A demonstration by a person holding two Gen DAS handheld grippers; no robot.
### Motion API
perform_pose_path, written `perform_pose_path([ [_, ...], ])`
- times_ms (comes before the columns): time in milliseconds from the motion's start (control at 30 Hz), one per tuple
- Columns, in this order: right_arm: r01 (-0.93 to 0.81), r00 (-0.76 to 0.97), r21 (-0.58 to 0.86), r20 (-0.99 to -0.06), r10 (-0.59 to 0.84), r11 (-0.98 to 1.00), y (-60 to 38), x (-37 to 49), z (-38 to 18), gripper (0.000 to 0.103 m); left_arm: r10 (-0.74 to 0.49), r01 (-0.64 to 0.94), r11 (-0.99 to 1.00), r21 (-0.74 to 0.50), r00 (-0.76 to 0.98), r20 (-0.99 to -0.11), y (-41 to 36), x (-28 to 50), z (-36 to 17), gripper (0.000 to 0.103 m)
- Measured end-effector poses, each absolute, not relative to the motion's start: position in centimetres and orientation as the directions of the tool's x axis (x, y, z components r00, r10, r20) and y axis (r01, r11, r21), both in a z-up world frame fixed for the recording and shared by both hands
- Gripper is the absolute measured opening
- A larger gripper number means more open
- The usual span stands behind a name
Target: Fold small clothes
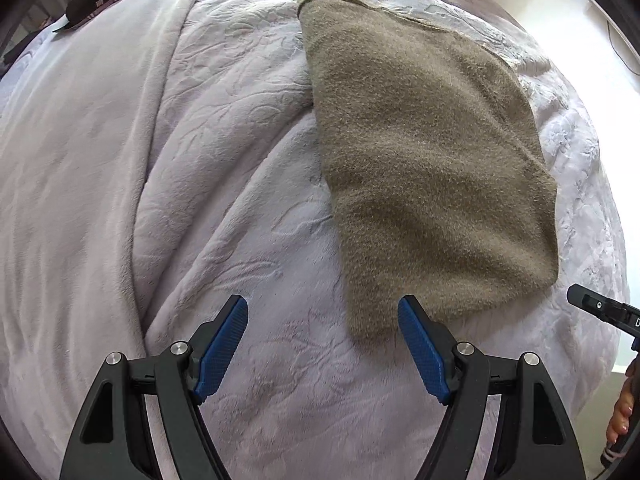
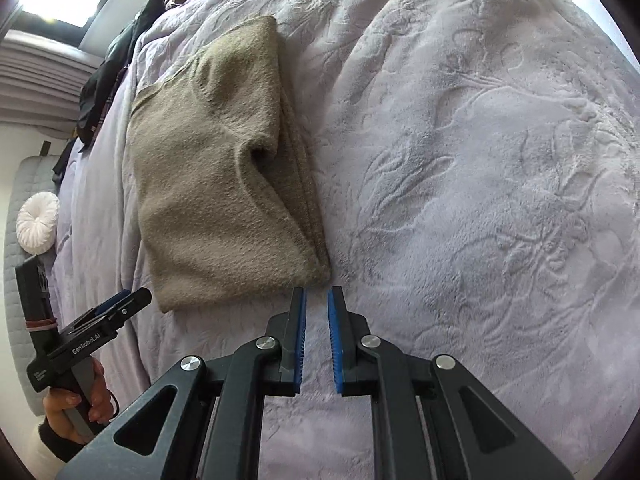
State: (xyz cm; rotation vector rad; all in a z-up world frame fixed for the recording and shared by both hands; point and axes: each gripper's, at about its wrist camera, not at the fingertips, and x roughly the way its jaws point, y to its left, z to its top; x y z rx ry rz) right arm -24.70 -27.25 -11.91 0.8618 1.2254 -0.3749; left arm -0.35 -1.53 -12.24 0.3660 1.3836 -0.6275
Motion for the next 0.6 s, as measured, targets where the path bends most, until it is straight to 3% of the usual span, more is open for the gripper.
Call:
perform_pose_path([
  [367, 0.653, 0.323, 0.391, -0.919, 0.228, 0.649, -25.7, -23.2, -11.1, 0.017, -0.177, 0.607, 0.788, -0.108, 0.055, -0.983, -0.3, -1.3, -10.9, 0.078],
  [400, 0.649, 0.322, 0.391, -0.918, 0.23, 0.653, -25.5, -23.0, -11.0, 0.022, -0.175, 0.608, 0.787, -0.108, 0.052, -0.983, -0.3, -1.4, -10.8, 0.078],
  [500, 0.637, 0.324, 0.389, -0.918, 0.226, 0.666, -25.2, -22.4, -10.5, 0.053, -0.168, 0.61, 0.785, -0.106, 0.045, -0.985, -0.4, -1.5, -10.7, 0.078],
  [600, 0.623, 0.323, 0.392, -0.917, 0.234, 0.677, -25.1, -21.7, -10.3, 0.055, -0.153, 0.605, 0.789, -0.107, 0.026, -0.988, -0.6, -1.4, -10.9, 0.078],
])
